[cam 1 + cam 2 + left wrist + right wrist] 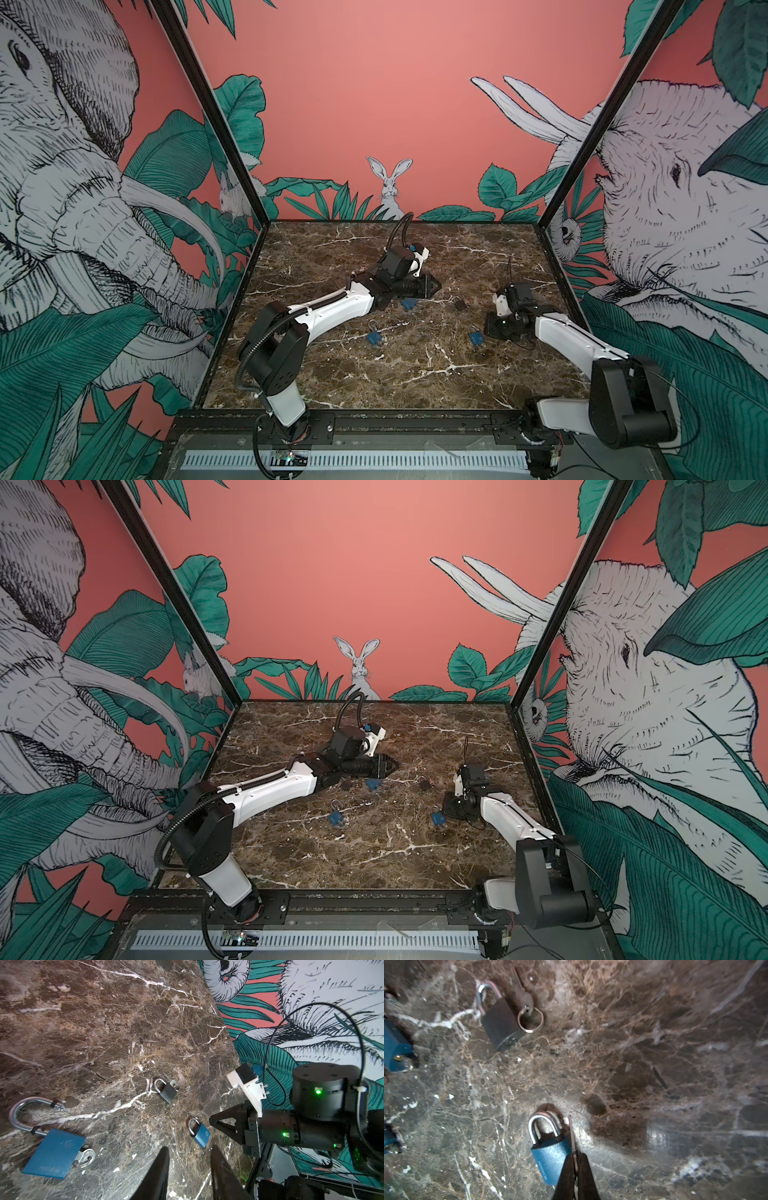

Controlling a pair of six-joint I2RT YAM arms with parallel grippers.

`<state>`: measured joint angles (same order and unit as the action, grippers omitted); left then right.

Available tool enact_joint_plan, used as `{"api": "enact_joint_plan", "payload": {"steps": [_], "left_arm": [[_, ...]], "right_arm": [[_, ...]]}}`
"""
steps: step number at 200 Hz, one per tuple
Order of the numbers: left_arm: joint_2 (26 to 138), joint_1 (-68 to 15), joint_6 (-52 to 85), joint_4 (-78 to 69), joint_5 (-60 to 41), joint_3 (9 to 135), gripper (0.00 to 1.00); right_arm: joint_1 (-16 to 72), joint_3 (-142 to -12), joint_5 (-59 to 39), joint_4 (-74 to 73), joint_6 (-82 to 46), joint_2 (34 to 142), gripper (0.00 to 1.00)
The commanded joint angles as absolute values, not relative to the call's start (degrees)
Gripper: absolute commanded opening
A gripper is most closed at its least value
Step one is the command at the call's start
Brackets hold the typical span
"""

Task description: Lock with the key

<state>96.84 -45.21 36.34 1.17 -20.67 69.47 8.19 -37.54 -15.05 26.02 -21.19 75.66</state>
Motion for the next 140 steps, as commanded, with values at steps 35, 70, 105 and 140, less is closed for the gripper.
{"api": "enact_joint_plan", "payload": {"steps": [35, 70, 105, 140], "left_arm": [[96.11, -45.21, 37.54, -1.67, -21.02, 68.91, 0.36], [95.84, -45.00, 37.46, -1.61, -20.90, 68.36, 0.36], [95.87, -44.94, 37.66, -1.92, -21.01, 68.02, 0.36], [95.79, -44.91, 37.86, -2.06, -21.09, 67.69, 0.36]], "right_arm": [[9.69, -37.85, -12.02, 26.25, -20.61, 76.64, 0.00], [10.40, -37.84, -11.67, 26.72, -20.71, 77.08, 0.02], [11.23, -38.10, -10.77, 27.64, -20.67, 76.88, 0.10], [11.99, -39.02, -9.25, 29.55, -20.85, 75.10, 0.21]]}}
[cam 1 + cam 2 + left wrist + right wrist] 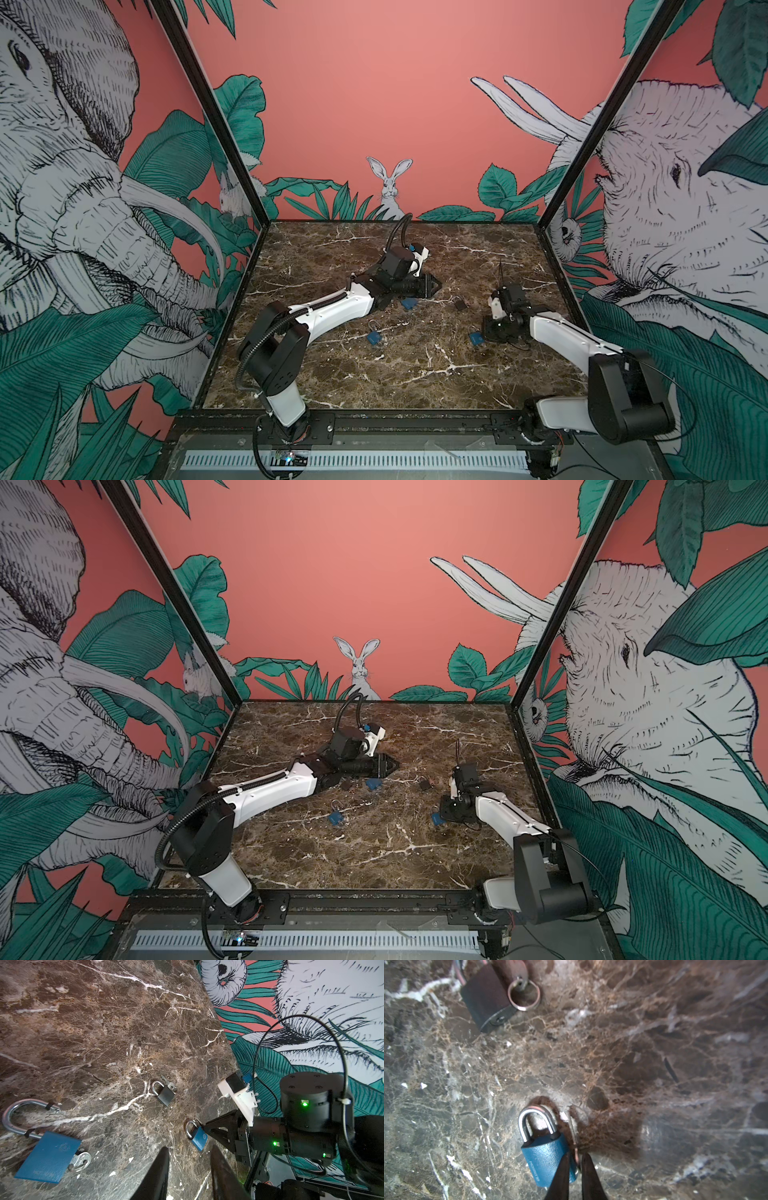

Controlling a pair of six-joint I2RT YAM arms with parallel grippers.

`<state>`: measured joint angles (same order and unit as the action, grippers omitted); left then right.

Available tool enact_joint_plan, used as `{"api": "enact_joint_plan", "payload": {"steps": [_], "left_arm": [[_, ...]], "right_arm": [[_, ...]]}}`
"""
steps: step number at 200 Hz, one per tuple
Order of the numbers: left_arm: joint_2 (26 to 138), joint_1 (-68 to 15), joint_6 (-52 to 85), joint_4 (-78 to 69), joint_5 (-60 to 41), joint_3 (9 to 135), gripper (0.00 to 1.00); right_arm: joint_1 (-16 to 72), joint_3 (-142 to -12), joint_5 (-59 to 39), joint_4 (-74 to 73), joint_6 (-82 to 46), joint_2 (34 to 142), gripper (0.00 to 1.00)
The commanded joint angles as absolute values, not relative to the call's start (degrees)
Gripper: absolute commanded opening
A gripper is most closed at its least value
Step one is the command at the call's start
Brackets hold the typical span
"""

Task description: Lock with the key

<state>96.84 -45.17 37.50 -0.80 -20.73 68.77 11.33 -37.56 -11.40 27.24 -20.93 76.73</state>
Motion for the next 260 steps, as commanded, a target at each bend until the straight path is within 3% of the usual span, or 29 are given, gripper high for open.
{"api": "enact_joint_plan", "payload": {"steps": [1, 62, 99, 137, 187, 260], "left_arm": [[95.79, -44.91, 37.87, -2.08, -21.09, 67.68, 0.36], [92.29, -42.97, 37.54, -0.99, -18.12, 64.90, 0.36], [87.94, -38.04, 37.63, 0.24, -16.05, 60.09, 0.36], [84.43, -32.70, 37.10, 3.31, -15.70, 55.24, 0.36], [80.87, -27.00, 36.39, 5.26, -16.01, 52.06, 0.36], [77.42, -22.05, 36.10, 5.56, -17.24, 48.51, 0.36]], "right_arm": [[12.01, -39.02, -9.19, 29.63, -20.88, 74.99, 0.21], [15.24, -42.65, -7.48, 32.83, -21.32, 67.18, 0.22], [21.75, -45.48, -6.90, 28.89, -21.47, 66.73, 0.23], [30.69, -50.49, -1.89, 23.73, -21.08, 75.07, 0.25], [39.99, -61.15, 3.54, 19.09, -16.92, 91.15, 0.40], [43.24, -80.04, 7.76, 23.13, -10.49, 112.40, 0.51]]}}
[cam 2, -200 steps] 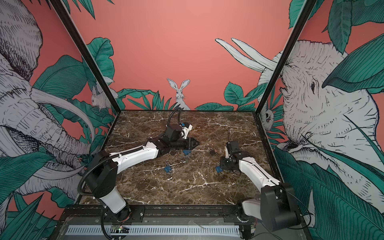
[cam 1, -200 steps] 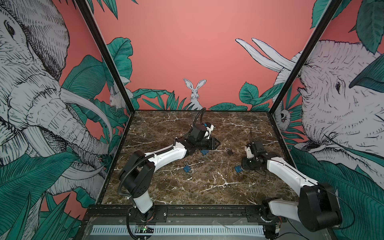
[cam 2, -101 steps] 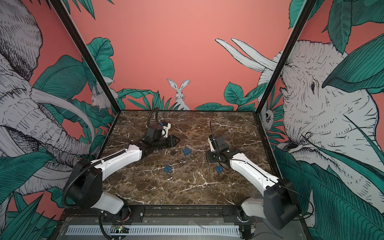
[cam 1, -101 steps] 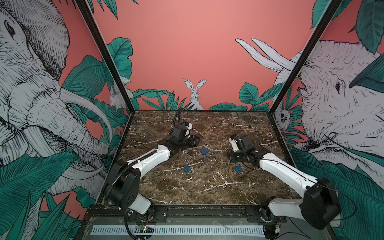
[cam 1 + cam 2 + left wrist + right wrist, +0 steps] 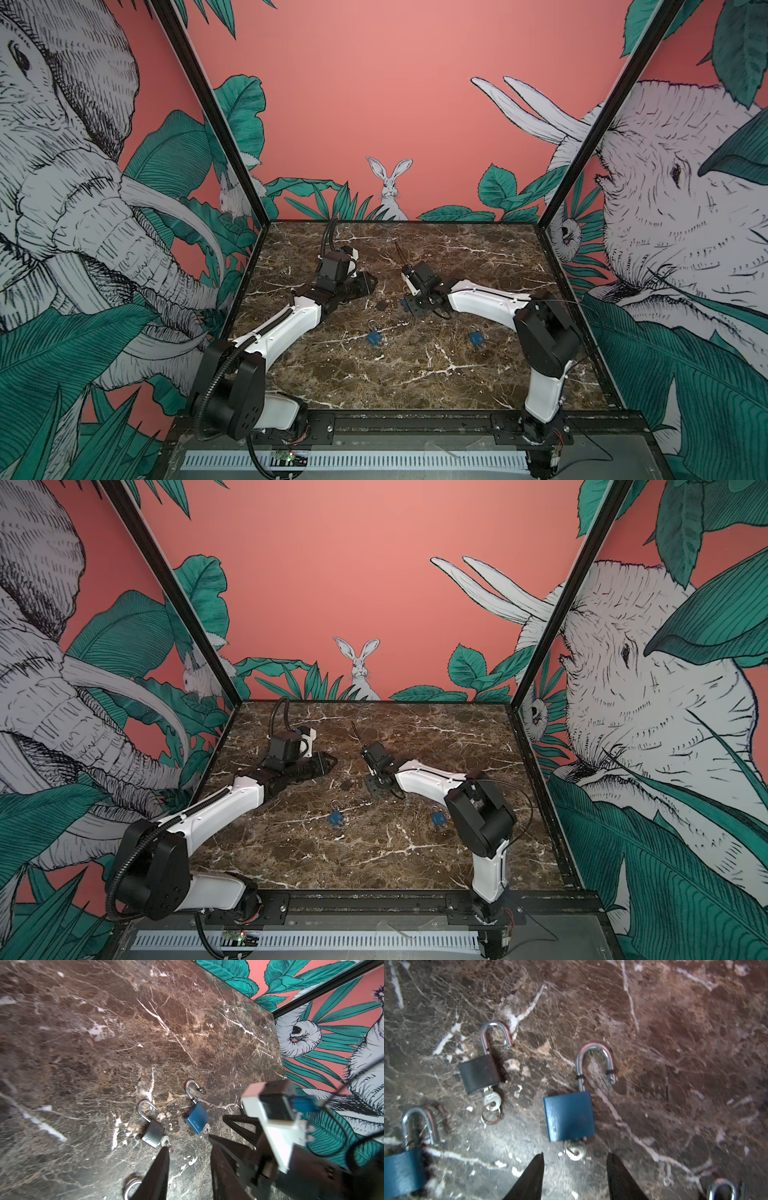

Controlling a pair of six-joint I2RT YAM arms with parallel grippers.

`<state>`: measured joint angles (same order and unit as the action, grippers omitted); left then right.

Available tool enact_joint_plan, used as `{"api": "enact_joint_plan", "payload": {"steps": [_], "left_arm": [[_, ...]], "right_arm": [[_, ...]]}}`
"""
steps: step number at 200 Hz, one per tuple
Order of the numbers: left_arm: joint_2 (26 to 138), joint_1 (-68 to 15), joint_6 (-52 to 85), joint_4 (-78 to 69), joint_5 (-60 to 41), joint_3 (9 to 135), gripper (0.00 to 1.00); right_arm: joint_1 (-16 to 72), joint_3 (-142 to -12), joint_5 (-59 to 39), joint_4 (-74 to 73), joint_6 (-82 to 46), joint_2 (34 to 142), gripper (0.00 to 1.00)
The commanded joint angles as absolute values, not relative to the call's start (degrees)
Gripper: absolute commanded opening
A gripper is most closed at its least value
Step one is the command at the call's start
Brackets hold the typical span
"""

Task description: Lock with the key

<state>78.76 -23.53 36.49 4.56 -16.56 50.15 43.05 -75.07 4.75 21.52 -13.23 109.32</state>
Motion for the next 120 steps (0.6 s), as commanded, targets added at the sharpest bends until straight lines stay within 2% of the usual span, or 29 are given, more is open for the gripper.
{"api": "enact_joint_plan", "payload": {"steps": [1, 41, 120], "left_arm": [[77.43, -22.01, 36.11, 5.51, -17.28, 48.42, 0.36], [78.02, -20.23, 36.46, 4.27, -18.61, 47.46, 0.36], [80.25, -19.34, 38.80, 0.40, -20.81, 46.41, 0.36]], "right_arm": [[43.20, -80.27, 7.79, 23.26, -10.43, 112.67, 0.51], [43.50, -85.45, 8.07, 26.14, -9.22, 117.76, 0.52], [43.67, -85.30, 6.08, 27.95, -9.04, 119.57, 0.58]]}}
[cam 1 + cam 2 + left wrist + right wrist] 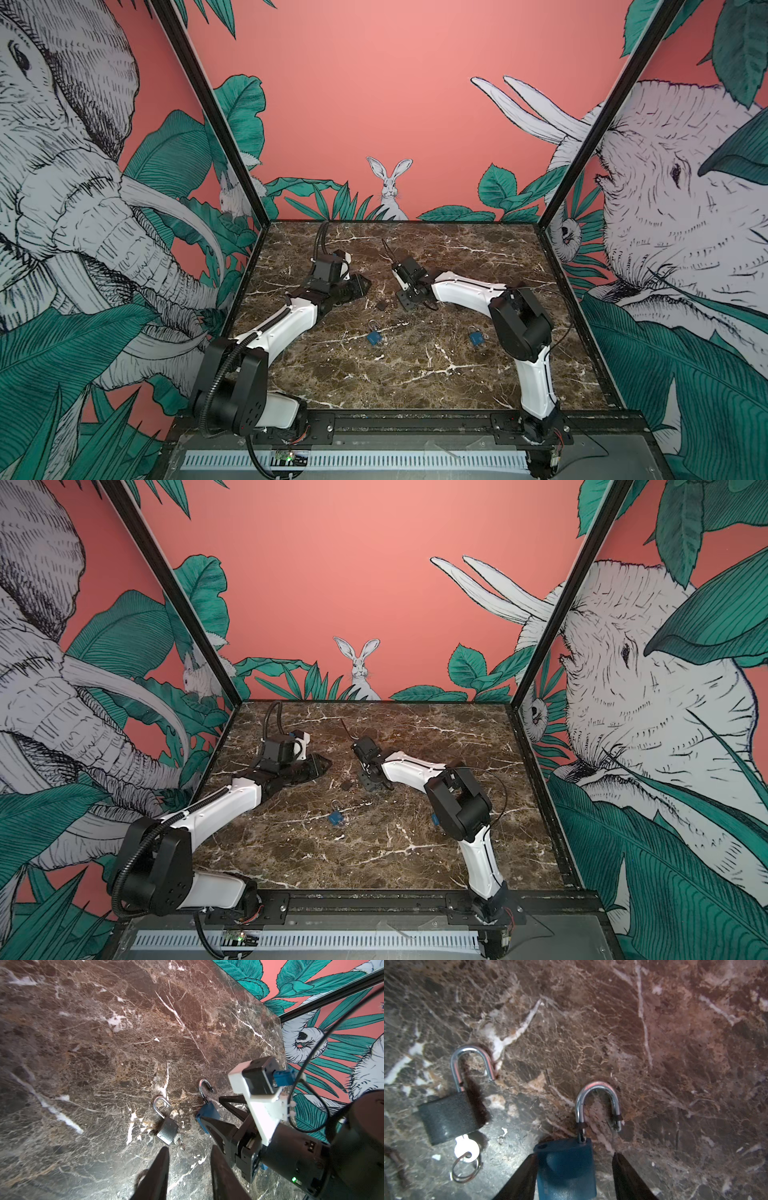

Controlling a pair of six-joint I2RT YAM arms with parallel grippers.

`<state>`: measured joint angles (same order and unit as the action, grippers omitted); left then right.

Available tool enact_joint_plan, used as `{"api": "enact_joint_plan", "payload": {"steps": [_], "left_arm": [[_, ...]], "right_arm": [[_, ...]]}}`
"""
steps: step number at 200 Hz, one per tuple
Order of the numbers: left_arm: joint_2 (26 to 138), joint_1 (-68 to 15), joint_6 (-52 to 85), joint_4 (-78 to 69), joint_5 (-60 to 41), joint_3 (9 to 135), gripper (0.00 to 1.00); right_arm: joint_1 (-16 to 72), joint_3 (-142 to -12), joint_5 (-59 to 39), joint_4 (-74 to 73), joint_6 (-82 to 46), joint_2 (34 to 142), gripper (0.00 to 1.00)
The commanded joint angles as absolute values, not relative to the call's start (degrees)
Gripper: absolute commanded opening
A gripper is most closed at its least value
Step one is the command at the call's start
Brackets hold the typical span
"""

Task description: Lock with the key

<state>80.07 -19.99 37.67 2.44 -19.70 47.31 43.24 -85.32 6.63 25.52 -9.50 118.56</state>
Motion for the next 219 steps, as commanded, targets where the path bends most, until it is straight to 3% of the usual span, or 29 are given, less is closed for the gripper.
{"api": "enact_joint_plan", "payload": {"steps": [1, 75, 176, 219], "left_arm": [[80.25, -19.34, 38.82, 0.42, -20.82, 46.41, 0.36], [79.94, -19.24, 39.01, 0.43, -21.01, 46.36, 0.36], [79.34, -19.00, 39.06, 0.18, -21.04, 45.61, 0.36], [79.10, -18.90, 38.52, 0.65, -20.75, 45.54, 0.36]], "right_arm": [[43.63, -85.28, 6.07, 27.95, -9.09, 119.55, 0.58], [43.87, -84.57, 4.22, 28.33, -9.58, 119.85, 0.57], [43.87, -87.27, 3.85, 30.33, -8.74, 123.19, 0.47], [43.94, -86.52, 4.22, 30.02, -8.45, 122.15, 0.25]]}}
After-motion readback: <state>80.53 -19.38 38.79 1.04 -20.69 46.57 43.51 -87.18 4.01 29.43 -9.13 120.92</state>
